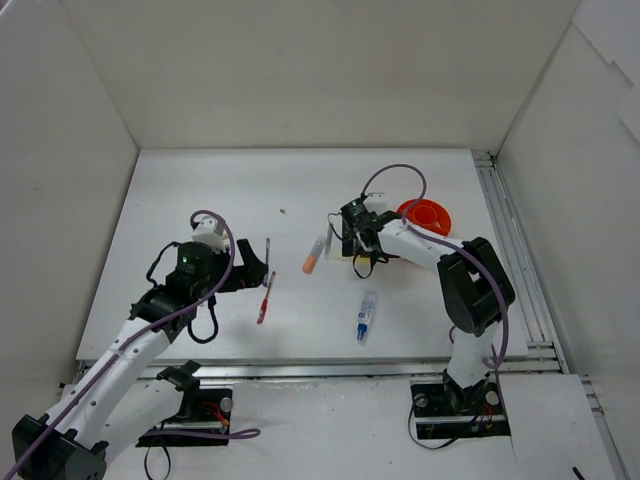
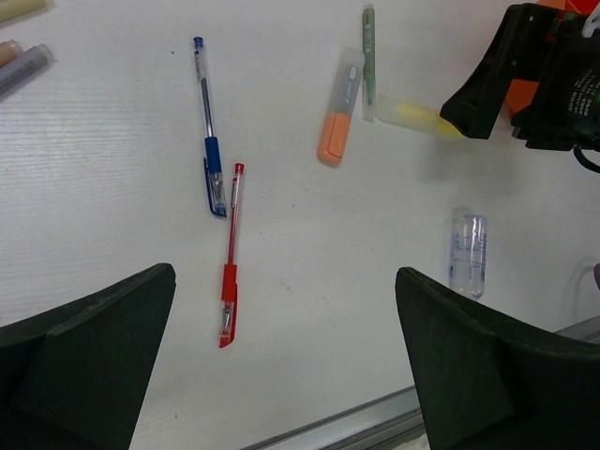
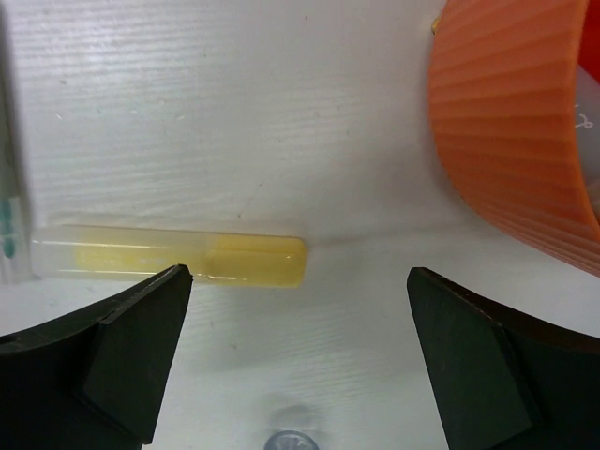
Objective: Sort the stationery into containers
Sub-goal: Pick up the pen from the center of the board.
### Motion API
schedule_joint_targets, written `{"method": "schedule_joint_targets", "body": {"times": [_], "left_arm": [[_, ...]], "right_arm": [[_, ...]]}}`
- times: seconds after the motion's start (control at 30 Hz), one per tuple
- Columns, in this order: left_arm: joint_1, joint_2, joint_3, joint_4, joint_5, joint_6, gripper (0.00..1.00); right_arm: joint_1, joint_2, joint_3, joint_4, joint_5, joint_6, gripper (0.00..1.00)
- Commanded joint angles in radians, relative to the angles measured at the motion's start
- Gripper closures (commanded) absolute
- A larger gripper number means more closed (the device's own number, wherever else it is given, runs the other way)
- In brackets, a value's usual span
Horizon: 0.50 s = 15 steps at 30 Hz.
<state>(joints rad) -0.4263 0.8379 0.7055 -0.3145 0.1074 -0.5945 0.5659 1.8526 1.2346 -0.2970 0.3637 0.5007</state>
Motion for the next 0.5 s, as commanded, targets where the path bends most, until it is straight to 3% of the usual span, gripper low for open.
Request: {"method": "schedule_joint_targets", "body": {"times": [0.0, 0.23, 0.47], "left_arm": [[-0.005, -0.009, 0.038, 0.023, 0.002, -0.002, 0.00], [-0.005, -0.022, 0.002, 0.055, 0.011, -0.016, 0.00], [-0.005, -0.086, -0.037, 0.068, 0.054, -0.027, 0.00]], "right_arm": [[0.028, -0.093, 0.034, -0.007, 0.064, 0.133, 0.02], [0.091, -0.092, 0.005, -0.005, 0.052, 0.465, 0.02], [0.085, -0.049, 0.060, -0.001, 0.139, 0.624, 0.02]]}}
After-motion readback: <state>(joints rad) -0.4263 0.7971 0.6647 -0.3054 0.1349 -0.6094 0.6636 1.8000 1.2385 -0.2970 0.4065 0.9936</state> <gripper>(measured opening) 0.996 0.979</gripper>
